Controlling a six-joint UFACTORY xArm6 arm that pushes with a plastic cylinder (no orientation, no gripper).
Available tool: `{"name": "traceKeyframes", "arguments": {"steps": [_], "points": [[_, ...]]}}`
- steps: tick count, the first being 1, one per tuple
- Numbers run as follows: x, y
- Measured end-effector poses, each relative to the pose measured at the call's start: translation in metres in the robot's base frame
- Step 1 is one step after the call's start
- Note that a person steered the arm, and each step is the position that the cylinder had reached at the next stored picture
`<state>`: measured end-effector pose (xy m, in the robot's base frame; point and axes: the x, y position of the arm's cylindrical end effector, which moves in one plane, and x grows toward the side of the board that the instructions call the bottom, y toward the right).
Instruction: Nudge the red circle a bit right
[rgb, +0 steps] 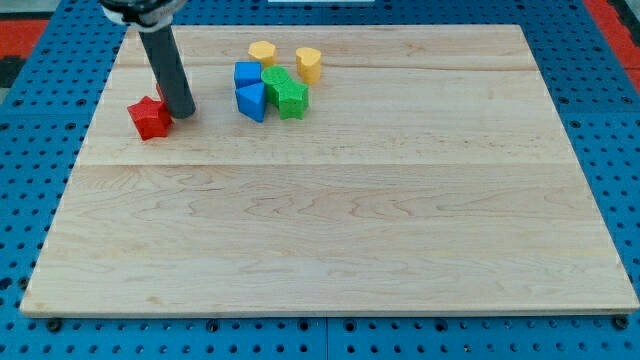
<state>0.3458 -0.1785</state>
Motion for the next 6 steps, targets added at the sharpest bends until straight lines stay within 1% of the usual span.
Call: {"name": "traceKeyframes", "arguments": {"steps": [1, 2, 3, 4, 5, 6], "points": [[-0.043, -0.029], [-0.066, -0.054], [-0.053, -0.084], [-0.091, -0.106], [-0.091, -0.08], [-0.09, -0.089]]}}
